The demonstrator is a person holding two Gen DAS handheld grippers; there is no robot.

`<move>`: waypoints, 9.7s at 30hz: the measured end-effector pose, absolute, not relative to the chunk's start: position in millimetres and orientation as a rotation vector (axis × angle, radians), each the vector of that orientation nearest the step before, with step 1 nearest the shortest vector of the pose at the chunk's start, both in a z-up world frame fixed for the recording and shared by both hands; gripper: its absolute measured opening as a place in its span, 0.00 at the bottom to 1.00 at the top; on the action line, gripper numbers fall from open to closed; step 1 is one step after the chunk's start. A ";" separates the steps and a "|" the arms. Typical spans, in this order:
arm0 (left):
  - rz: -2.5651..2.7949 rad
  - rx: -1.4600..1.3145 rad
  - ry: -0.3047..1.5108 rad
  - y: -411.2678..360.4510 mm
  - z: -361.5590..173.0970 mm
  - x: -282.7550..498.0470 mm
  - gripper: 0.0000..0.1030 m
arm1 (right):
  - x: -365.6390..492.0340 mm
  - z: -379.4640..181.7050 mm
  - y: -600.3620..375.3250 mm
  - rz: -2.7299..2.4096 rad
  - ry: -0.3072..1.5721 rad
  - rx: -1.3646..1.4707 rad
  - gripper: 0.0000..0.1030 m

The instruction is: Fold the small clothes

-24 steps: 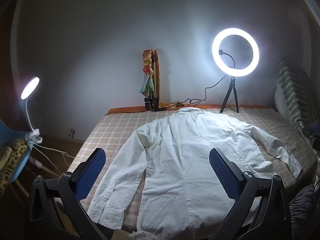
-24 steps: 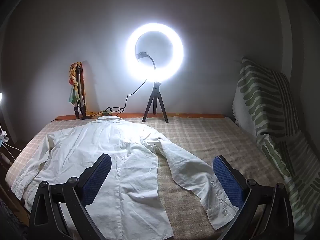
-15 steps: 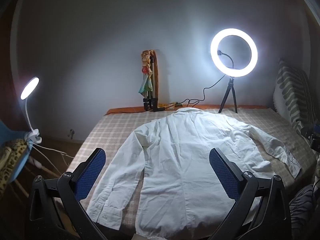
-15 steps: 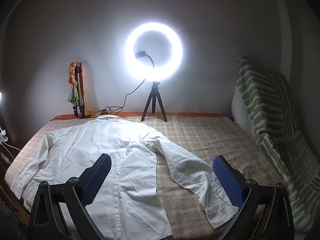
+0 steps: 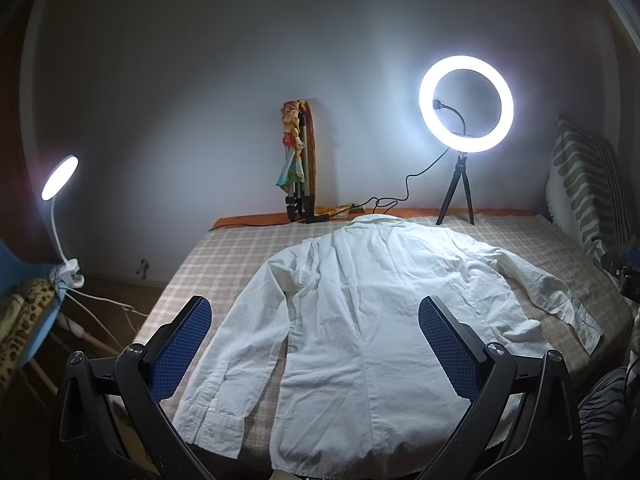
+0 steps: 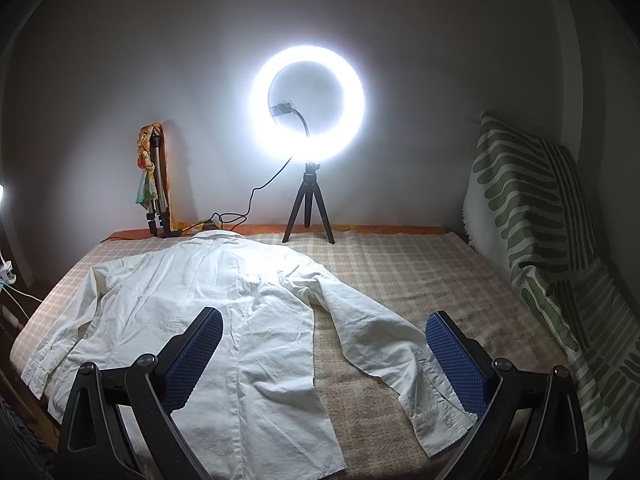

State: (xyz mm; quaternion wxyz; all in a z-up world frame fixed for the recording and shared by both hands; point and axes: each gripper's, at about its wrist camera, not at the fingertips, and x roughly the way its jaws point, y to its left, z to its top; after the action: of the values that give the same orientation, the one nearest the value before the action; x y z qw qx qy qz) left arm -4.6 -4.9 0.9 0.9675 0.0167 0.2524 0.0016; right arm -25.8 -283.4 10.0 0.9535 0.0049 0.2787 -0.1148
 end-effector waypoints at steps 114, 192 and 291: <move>0.127 -0.734 0.988 229.0 -211.5 -2.9 0.69 | 213.6 -41.7 -27.5 0.440 0.766 -0.138 0.76; -0.255 -0.226 0.932 87.8 -172.9 -3.1 0.47 | 337.1 -126.4 -2.5 0.470 1.131 -0.238 0.46; -0.360 -0.337 0.853 56.3 -159.5 -22.0 0.05 | 336.0 -128.9 10.4 0.587 1.227 -0.010 0.09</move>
State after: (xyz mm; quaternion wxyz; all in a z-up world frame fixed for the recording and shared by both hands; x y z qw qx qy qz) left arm -22.0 56.3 -159.5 0.8810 -0.1620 0.4095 -0.1729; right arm 336.0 10.4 -128.9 0.7776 -0.0048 0.5672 0.2714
